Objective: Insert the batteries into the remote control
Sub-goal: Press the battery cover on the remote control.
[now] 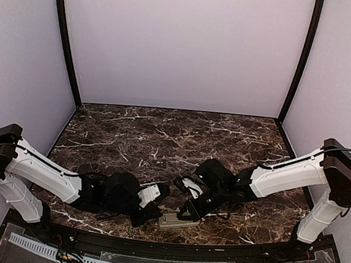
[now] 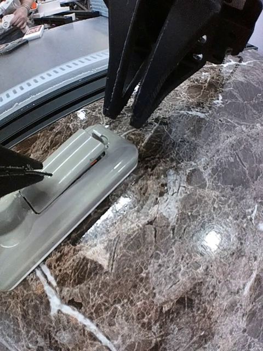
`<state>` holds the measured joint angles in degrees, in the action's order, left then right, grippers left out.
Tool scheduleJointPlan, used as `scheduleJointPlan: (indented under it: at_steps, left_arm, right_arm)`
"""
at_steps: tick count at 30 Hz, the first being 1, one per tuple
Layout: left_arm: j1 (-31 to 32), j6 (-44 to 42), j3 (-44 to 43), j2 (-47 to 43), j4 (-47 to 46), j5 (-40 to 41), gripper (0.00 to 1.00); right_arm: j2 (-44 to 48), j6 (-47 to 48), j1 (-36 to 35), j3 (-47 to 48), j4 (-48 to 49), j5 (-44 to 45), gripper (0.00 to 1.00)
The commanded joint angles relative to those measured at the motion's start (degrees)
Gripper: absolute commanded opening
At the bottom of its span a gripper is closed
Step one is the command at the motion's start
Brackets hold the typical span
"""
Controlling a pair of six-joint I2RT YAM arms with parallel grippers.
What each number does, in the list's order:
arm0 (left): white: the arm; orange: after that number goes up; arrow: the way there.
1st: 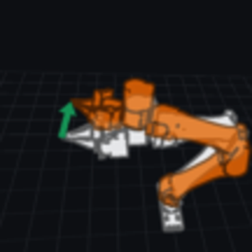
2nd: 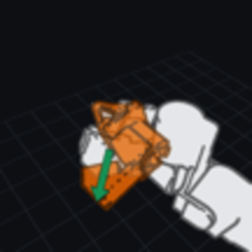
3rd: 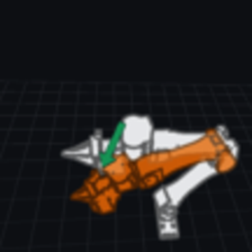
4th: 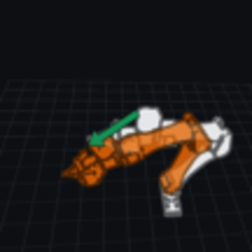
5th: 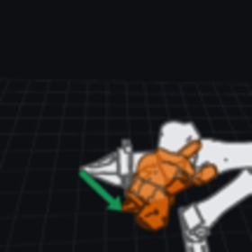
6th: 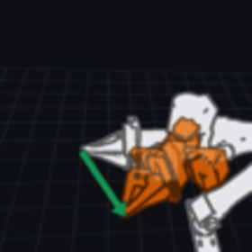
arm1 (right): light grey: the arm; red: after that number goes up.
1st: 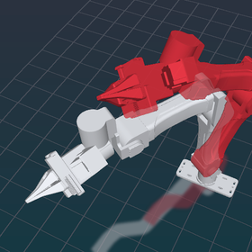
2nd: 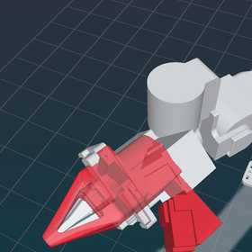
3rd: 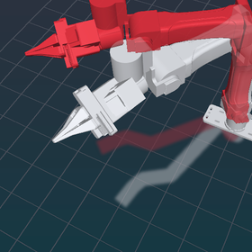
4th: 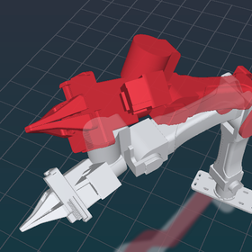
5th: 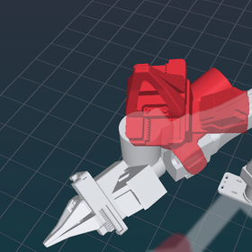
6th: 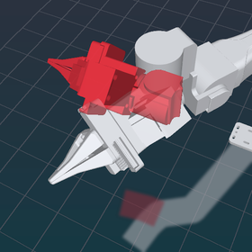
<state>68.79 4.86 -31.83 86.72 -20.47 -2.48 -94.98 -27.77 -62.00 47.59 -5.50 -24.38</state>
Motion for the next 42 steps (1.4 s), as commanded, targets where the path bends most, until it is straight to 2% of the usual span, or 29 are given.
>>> scheduleJointPlan:
  at_steps: [1,8,31,39,41,42]
  left_arm:
    - [0.3,-0.6,-1.9,2.1,-1.4,-1.3,0.12]
    - [0.5,1.5,-2.6,5.0,-3.3,-2.9,0.1]
    - [1.6,1.7,-2.1,4.2,-1.8,-5.4,0.1]
    - [1.6,-0.2,-3.0,-0.4,1.0,-3.9,0.24]
    - [1.6,-0.9,-3.5,-1.4,2.3,-4.1,0.31]
    - [1.6,-1.2,-3.8,-1.9,2.7,-4.3,0.4]
  right_arm:
    - [-0.6,-0.3,-0.4,0.0,1.3,0.7,0.0]
    - [-0.8,-0.3,-0.4,-0.2,1.2,0.8,0.0]
    - [-0.5,2.0,0.8,0.7,-1.1,0.9,0.0]
    - [1.7,3.9,2.3,3.0,-1.7,-1.9,0.0]
    - [2.5,3.8,3.0,3.1,-2.0,-2.1,0.0]
    - [3.1,3.7,3.3,3.0,-2.1,-2.0,0.0]
